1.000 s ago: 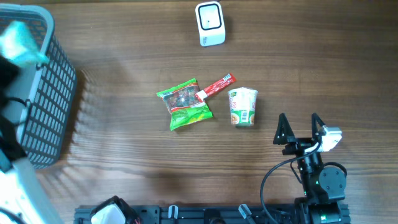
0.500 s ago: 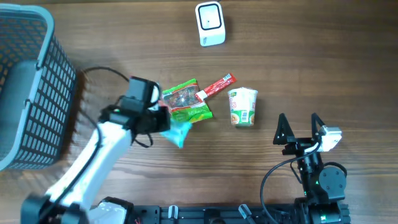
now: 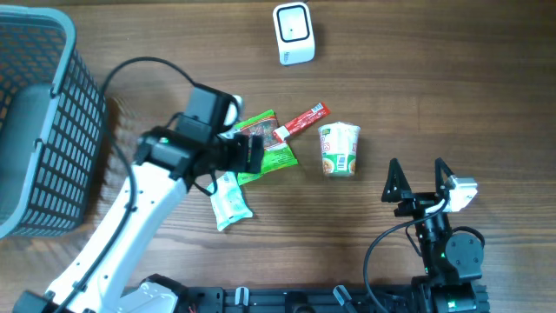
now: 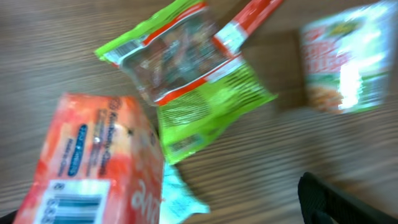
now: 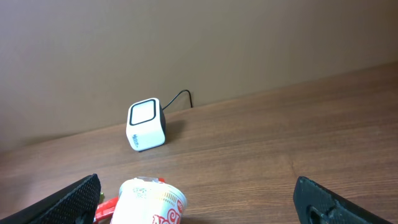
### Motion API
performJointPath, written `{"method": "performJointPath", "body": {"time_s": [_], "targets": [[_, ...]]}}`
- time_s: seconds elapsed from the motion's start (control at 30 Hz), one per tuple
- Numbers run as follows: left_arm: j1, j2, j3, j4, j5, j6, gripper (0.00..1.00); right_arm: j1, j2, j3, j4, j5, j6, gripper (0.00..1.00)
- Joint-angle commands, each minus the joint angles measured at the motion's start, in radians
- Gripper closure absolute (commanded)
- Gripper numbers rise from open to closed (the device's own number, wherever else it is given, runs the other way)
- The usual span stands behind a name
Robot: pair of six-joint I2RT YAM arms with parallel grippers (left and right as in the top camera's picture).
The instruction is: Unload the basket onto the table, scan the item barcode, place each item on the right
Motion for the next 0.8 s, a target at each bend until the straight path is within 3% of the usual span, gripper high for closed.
{"method": "performJointPath", "body": {"time_s": [0.0,0.03,0.1,0.13,0.17,0.2,0.23,0.27,0.3,0.33,0.37,0.4,0.47,0.5,0.53,0.57,0.63,0.67,0.77], "targets": [[-0.093,0.061,-0.040,0.010,-0.175,0.055,0.00,-0.002,-0.006,-0.001,0.006,-0.005,0.007,0.00],[-0.105,0.063,-0.040,0.037,-0.142,0.026,0.00,-0.002,-0.006,-0.001,0.006,-0.005,0.007,0.00],[-0.119,0.062,-0.038,0.087,-0.257,0.000,0.00,-0.002,-0.006,-0.001,0.006,-0.005,0.007,0.00],[-0.132,0.050,-0.031,0.091,-0.121,-0.045,0.00,-0.002,-0.006,-0.001,0.006,-0.005,0.006,0.00],[-0.157,0.044,-0.031,0.097,0.006,0.015,0.00,-0.002,-0.006,-0.001,0.006,-0.005,0.007,0.00],[-0.194,0.045,-0.032,0.089,-0.123,0.101,0.00,-0.002,-0.006,-0.001,0.006,-0.005,0.006,0.00],[-0.197,0.051,-0.037,0.098,-0.277,0.023,0.00,-0.002,-0.006,-0.001,0.006,-0.005,0.007,0.00],[-0.189,0.056,-0.040,0.127,-0.274,-0.138,0.00,-0.002,-0.006,-0.001,0.006,-0.005,0.007,0.00],[-0.200,0.057,-0.042,0.168,0.043,-0.079,0.00,-0.002,-0.006,-0.001,0.006,-0.005,0.007,0.00],[-0.221,0.061,-0.042,0.167,0.145,0.072,0.00,-0.002,-0.006,-0.001,0.006,-0.005,0.007,0.00],[-0.228,0.061,-0.042,0.157,0.081,0.124,0.00,-0.002,-0.006,-0.001,0.006,-0.005,0.007,0.00],[-0.218,0.061,-0.042,0.165,0.039,0.091,0.00,-0.002,-0.006,-0.001,0.006,-0.005,0.007,0.00],[-0.198,0.061,-0.042,0.214,0.158,0.031,0.00,-0.002,-0.006,-0.001,0.006,-0.005,0.007,0.00],[-0.194,0.061,-0.042,0.229,0.233,0.037,0.14,-0.002,-0.006,-0.001,0.006,-0.005,0.007,0.00],[-0.194,0.062,-0.042,0.235,0.212,0.039,0.84,-0.002,-0.006,-0.001,0.006,-0.006,0.006,0.00],[-0.194,0.063,-0.042,0.236,0.169,0.038,0.92,-0.002,-0.006,-0.001,0.006,-0.005,0.007,0.00],[-0.193,0.063,-0.042,0.235,0.027,0.008,0.95,-0.002,-0.006,-0.001,0.006,-0.006,0.007,0.00],[-0.185,0.057,-0.041,0.228,-0.114,-0.116,0.96,-0.002,-0.006,-0.001,0.006,-0.005,0.007,0.00],[-0.104,0.030,-0.041,0.177,-0.235,-0.286,0.96,-0.002,-0.006,-0.001,0.006,-0.005,0.007,0.00]]}}
